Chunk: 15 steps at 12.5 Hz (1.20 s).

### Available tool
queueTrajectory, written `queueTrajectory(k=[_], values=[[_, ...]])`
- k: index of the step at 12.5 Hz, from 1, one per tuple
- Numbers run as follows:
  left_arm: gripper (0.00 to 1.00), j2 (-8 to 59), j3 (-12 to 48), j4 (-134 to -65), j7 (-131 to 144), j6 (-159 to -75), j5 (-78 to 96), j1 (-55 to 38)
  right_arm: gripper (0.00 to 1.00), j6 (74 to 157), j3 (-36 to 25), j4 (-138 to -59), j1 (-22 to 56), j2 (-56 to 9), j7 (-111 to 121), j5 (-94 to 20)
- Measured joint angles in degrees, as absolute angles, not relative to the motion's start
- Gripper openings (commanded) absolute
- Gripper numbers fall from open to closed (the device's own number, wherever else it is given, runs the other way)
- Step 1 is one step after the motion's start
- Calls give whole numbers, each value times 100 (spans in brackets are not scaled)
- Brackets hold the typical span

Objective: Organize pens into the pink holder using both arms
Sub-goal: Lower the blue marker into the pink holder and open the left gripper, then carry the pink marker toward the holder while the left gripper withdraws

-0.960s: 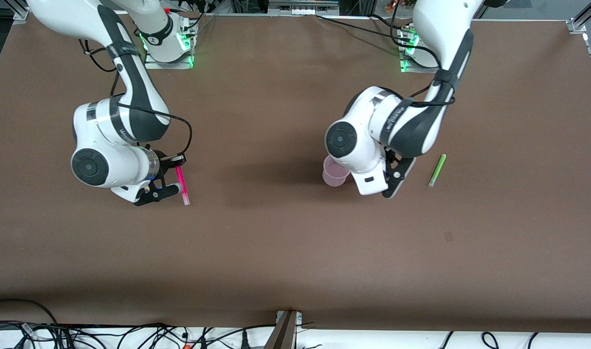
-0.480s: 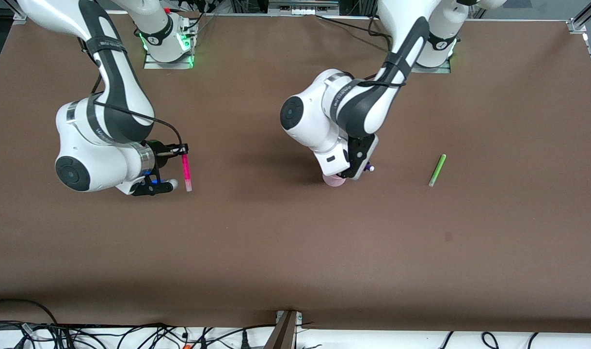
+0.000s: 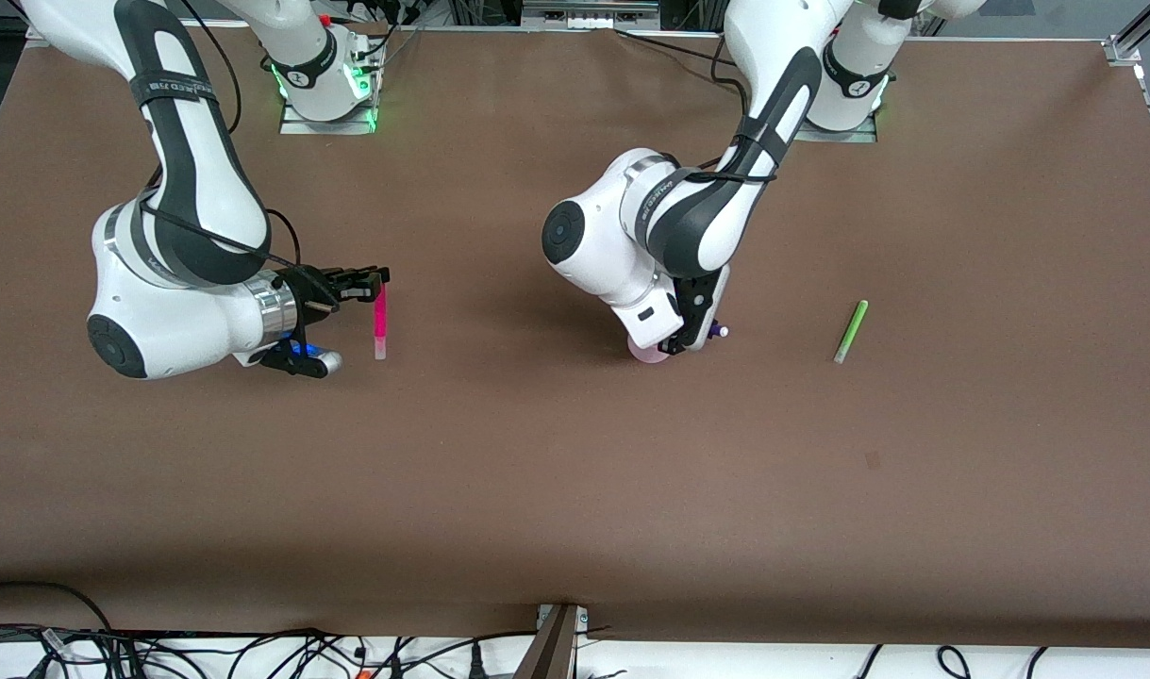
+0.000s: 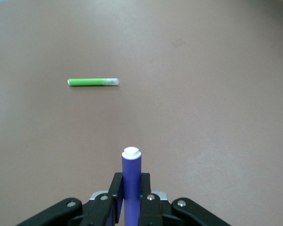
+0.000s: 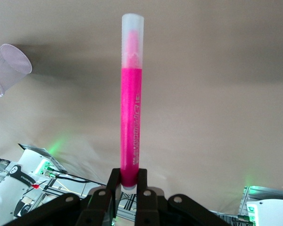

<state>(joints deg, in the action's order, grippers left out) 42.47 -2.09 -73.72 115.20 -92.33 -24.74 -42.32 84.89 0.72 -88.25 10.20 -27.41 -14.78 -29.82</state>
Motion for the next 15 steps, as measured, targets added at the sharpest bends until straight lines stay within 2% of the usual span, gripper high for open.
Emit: queueTrajectory(k=[1,2,9,15], values=[[87,4252,-209,-7355,11617,-9243,-2410,-4226,0,8486,72,-8824,1019,-2743,-1555,-3118],[100,4253,-209,-7344,11657,-9245,-2385,-4220,0,8483,73,-8824,1016,-2747,-1637,-3320],[100,4153,-234,-7149,11526,-9230,-2343,-4058,0,8390,74,-8825,902,-2890,-2631,-4553],[100,3371,-287,-7077,8348,-8821,-1984,-2893,0,8432,112,-8827,991,-3081,-3546,-5596]])
